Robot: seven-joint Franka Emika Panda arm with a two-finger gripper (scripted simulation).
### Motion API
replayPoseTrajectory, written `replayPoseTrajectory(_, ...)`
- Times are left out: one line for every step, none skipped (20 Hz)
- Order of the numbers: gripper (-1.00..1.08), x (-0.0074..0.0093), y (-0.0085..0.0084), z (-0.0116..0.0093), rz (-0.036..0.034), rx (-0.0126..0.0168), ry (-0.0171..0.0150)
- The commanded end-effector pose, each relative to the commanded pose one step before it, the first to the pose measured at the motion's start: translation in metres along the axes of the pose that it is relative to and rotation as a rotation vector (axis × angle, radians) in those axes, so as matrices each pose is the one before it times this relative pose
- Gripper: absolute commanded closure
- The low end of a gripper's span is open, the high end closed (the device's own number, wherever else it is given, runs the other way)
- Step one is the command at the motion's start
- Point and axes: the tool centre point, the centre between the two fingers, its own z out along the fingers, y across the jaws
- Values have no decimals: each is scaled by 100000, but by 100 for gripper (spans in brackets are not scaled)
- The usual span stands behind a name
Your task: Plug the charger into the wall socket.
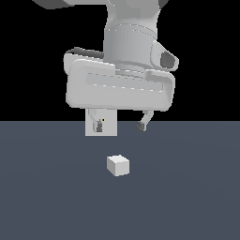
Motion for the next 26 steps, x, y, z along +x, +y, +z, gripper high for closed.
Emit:
replayPoseTrajectory(-92, -319, -206, 465, -2594, 645, 2465)
replayPoseTrajectory(-92, -111, -76, 173, -893, 268, 823)
replayPoseTrajectory(-92, -104, -73, 164, -847, 259, 780)
replayPoseTrajectory(-92, -98, -69, 157, -799, 249, 734)
replayPoseTrajectory(-92, -92, -64, 149, -748, 237, 685)
replayPoseTrajectory(-92, -85, -59, 139, -695, 223, 634)
replayPoseTrajectory(-92, -79, -55, 130, -640, 208, 581)
replayPoseTrajectory(-92, -73, -50, 120, -588, 193, 529)
replayPoseTrajectory(-92, -66, -46, 110, -535, 177, 475)
replayPoseTrajectory(-92, -62, -38, 103, -477, 159, 415)
replayPoseTrajectory(-92, -56, -34, 92, -424, 142, 360)
replayPoseTrajectory(-92, -49, -30, 81, -368, 124, 304)
replayPoseTrajectory(-92, -44, -22, 71, -304, 103, 243)
replayPoseTrajectory(-92, -35, -19, 57, -245, 83, 189)
replayPoseTrajectory(-92, -24, -17, 41, -185, 63, 138)
replayPoseTrajectory(-92, -19, -4, 28, -101, 34, 73)
replayPoseTrajectory(-92, -5, -4, 8, -38, 13, 28)
replayPoseTrajectory(-92, -7, 35, -36, 282, -62, -224)
replayPoseTrajectory(-92, -12, 1, 24, 0, 0, 0)
replayPoseTrajectory(-92, -36, 2, 72, 0, 0, 0)
replayPoseTrajectory(-92, -59, 3, 120, 0, 0, 0)
replayPoseTrajectory(-92, -74, -19, 177, -55, -26, -32)
replayPoseTrajectory(-92, -105, 6, 215, 0, 0, 0)
replayPoseTrajectory(-92, -116, -18, 270, -60, -22, -26)
replayPoseTrajectory(-92, -146, 10, 309, 0, 0, 0)
replayPoseTrajectory(-92, -154, -16, 362, -63, -18, -22)
